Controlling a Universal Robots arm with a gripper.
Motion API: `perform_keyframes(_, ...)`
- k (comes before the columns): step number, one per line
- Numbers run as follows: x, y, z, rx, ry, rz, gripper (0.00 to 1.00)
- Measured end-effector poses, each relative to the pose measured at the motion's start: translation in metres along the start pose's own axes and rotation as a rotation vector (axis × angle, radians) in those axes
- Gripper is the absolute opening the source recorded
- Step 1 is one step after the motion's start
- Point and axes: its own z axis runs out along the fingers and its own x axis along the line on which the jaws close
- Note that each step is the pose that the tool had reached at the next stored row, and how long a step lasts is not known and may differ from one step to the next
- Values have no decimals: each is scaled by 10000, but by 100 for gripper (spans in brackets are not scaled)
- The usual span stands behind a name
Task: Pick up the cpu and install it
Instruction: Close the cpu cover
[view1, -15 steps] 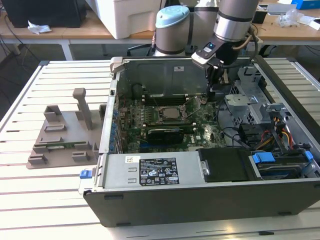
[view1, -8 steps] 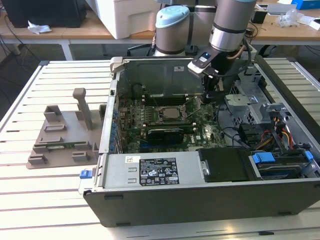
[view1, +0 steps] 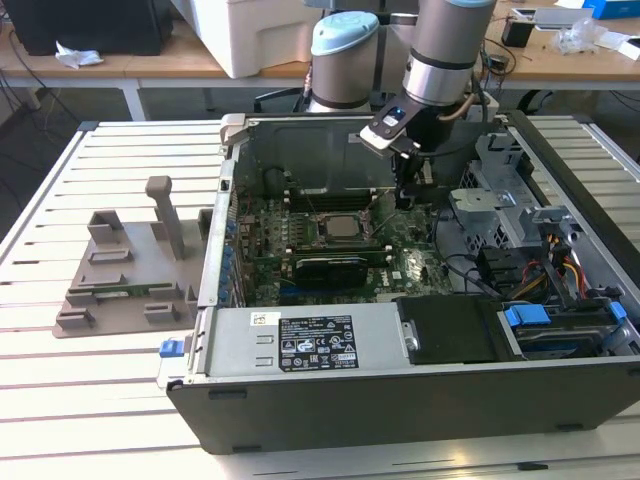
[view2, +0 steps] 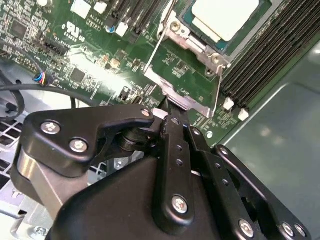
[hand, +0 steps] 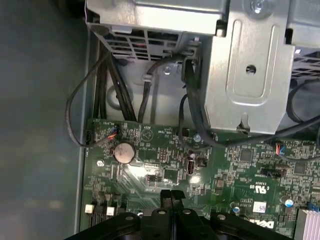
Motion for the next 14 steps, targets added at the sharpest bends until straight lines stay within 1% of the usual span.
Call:
perform_keyframes(2,2,-20,1,0,0,0,11)
perform_keyframes(10,16,-155,10,0,0,0,11)
perform_keyframes(14,26,-260,16,0,-1,-1,11)
